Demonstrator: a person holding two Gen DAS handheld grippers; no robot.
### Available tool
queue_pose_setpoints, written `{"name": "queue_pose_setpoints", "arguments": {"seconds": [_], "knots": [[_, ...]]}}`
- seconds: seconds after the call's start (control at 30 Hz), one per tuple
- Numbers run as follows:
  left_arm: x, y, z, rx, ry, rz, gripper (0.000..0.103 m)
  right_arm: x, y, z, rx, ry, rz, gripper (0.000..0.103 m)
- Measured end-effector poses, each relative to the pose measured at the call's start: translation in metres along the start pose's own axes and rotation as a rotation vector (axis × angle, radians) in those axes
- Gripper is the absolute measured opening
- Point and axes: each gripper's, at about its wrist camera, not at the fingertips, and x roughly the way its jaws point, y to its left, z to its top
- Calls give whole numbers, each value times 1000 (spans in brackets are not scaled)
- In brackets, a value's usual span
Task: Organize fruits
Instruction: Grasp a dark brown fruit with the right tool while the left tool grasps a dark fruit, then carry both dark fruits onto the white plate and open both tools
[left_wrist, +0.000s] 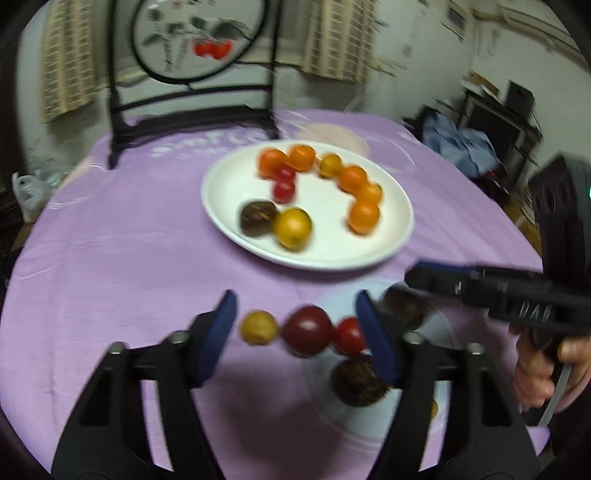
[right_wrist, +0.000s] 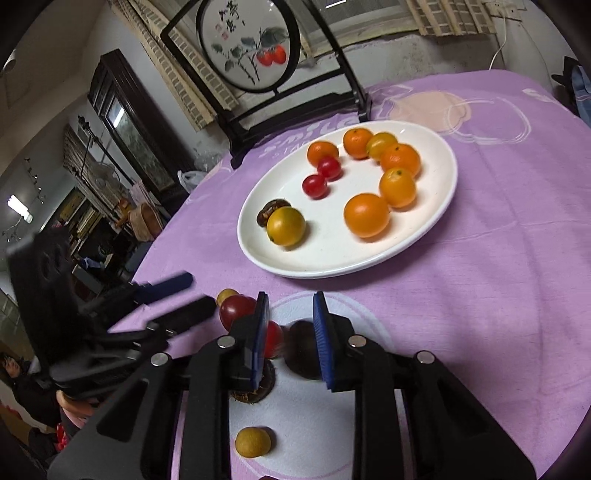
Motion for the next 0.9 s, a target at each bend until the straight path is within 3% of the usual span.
{"name": "queue_pose_setpoints", "arguments": {"seconds": [0.13, 0.3, 0.37, 0.43, 0.67, 0.9], "knots": [[11, -2, -5, 5, 36, 1, 53, -5, 3, 0, -16, -6, 6, 21], [17, -2, -9, 6, 60, 0, 48, 11, 0, -4, -14, 86, -9, 23], [15, 1, -7, 2, 47, 15, 48, 20, 1, -8, -30, 124, -22, 28], [10, 6, -6, -17, 30, 21, 48, 26, 4, -12, -50, 157, -39, 51], [-4, 19, -5, -63, -5, 27, 48, 39, 10, -19, -127, 188, -79, 51], [-18, 2, -14, 25, -25, -7, 58, 48, 15, -24, -206, 187, -115, 48]]}}
